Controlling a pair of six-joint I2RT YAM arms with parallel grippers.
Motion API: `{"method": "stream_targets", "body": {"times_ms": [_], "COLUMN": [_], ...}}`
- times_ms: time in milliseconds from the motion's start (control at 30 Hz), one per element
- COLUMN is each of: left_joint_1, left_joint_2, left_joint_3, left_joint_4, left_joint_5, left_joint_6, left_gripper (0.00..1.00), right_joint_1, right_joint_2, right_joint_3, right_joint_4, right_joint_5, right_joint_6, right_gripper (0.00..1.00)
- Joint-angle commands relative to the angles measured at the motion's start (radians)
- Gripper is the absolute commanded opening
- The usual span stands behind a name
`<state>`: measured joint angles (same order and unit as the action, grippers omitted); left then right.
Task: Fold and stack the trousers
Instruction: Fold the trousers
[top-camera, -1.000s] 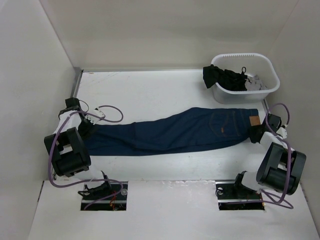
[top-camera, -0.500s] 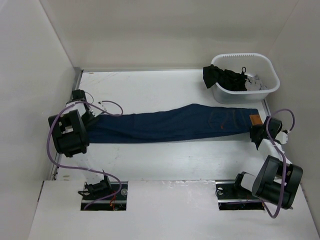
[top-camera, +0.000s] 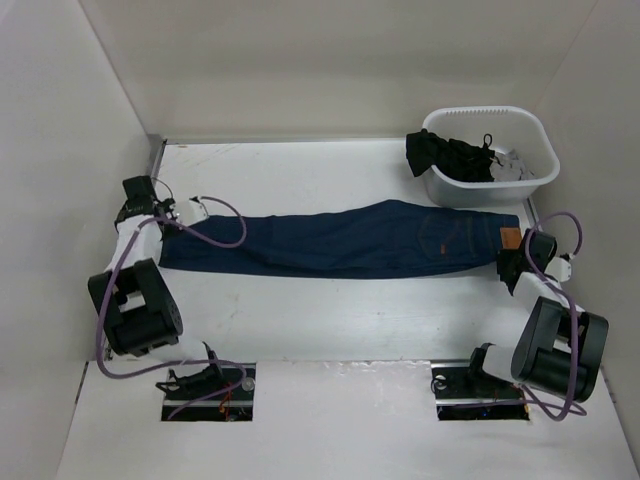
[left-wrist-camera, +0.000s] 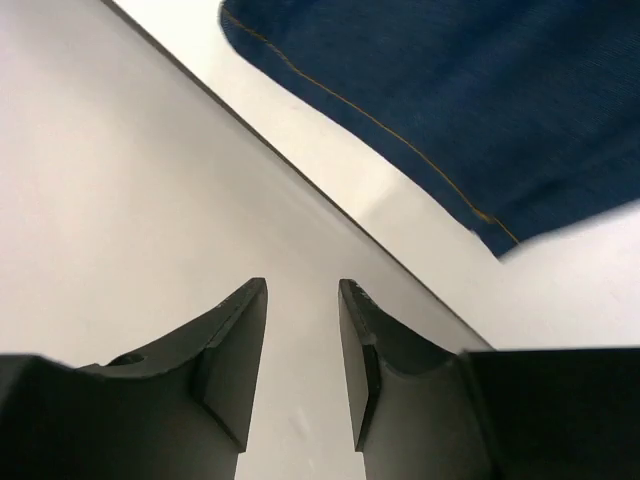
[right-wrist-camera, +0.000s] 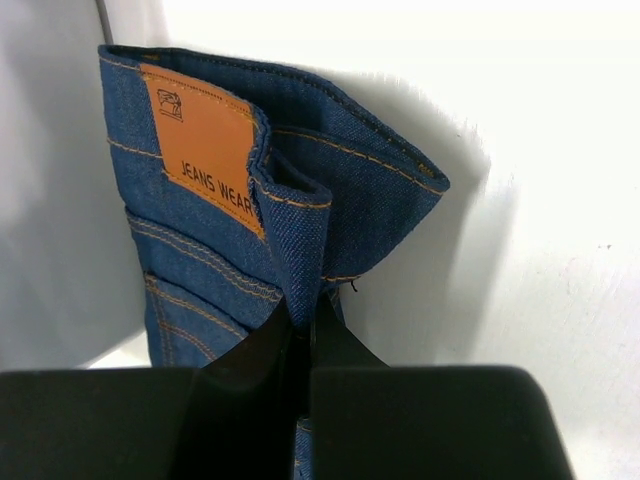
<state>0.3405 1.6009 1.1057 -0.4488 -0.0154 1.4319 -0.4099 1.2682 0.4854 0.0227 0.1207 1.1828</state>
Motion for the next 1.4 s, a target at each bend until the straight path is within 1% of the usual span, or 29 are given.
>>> {"method": "stream_targets", "body": {"times_ms": [0, 167, 333, 433, 533, 667, 900, 967, 1033, 1100, 1167, 1200, 1300, 1367], "left_joint_1": [-0.036, -0.068, -0.073, -0.068, -0.070, -0.077, -0.068, -0.068, -0.073, -0.080, -0.090, -0.090, -0.088, -0.076], "left_joint_2": [-0.085, -0.090, -0.064, -0.023, -0.004, 0.004, 0.051, 0.059, 0.059, 0.062, 0.073, 0.077, 0.083, 0.071], "left_joint_3": [-0.113, -0.185, -0.201, -0.176, -0.161, -0.176, -0.155, -0.145, -0.145, -0.149, -0.141, -0.138, -0.126, -0.109], "left_joint_4": [-0.074, -0.106, -0.041, 0.005, -0.002, -0.007, 0.036, 0.032, 0.030, 0.039, 0.044, 0.048, 0.062, 0.067], "left_joint_5": [0.074, 0.061, 0.042, -0.001, -0.004, -0.021, -0.067, -0.070, -0.061, -0.060, -0.064, -0.067, -0.075, -0.075], "left_joint_6": [0.119, 0.117, 0.105, 0.096, 0.090, 0.090, 0.076, 0.071, 0.064, 0.045, 0.019, 0.010, 0.007, 0.010], "left_gripper": [0.33, 0.34, 0.42, 0.41, 0.40, 0.40, 0.40, 0.38, 0.33, 0.26, 0.15, 0.12, 0.03, 0.00], "right_joint_1": [0.022, 0.026, 0.021, 0.021, 0.023, 0.003, -0.007, -0.004, -0.004, -0.004, -0.004, -0.004, -0.004, -0.004], "right_joint_2": [-0.004, -0.032, -0.050, -0.059, -0.070, -0.089, -0.084, -0.078, -0.075, -0.072, -0.072, -0.072, -0.070, -0.070], "right_joint_3": [0.018, 0.021, 0.027, 0.018, 0.009, 0.001, 0.007, 0.004, 0.001, -0.002, -0.004, -0.005, -0.004, -0.004], "right_joint_4": [0.079, 0.054, 0.036, 0.033, 0.033, 0.031, 0.033, 0.037, 0.042, 0.042, 0.042, 0.042, 0.042, 0.042], "right_joint_5": [0.020, 0.023, 0.027, 0.027, 0.022, 0.019, 0.011, 0.011, 0.013, 0.013, 0.013, 0.013, 0.013, 0.011], "right_joint_6": [-0.032, -0.038, -0.075, -0.078, -0.078, -0.081, -0.092, -0.091, -0.088, -0.086, -0.084, -0.084, -0.092, -0.092], "right_gripper": [0.00, 0.00, 0.00, 0.00, 0.00, 0.00, 0.00, 0.00, 0.00, 0.00, 0.00, 0.00, 0.00, 0.00]}}
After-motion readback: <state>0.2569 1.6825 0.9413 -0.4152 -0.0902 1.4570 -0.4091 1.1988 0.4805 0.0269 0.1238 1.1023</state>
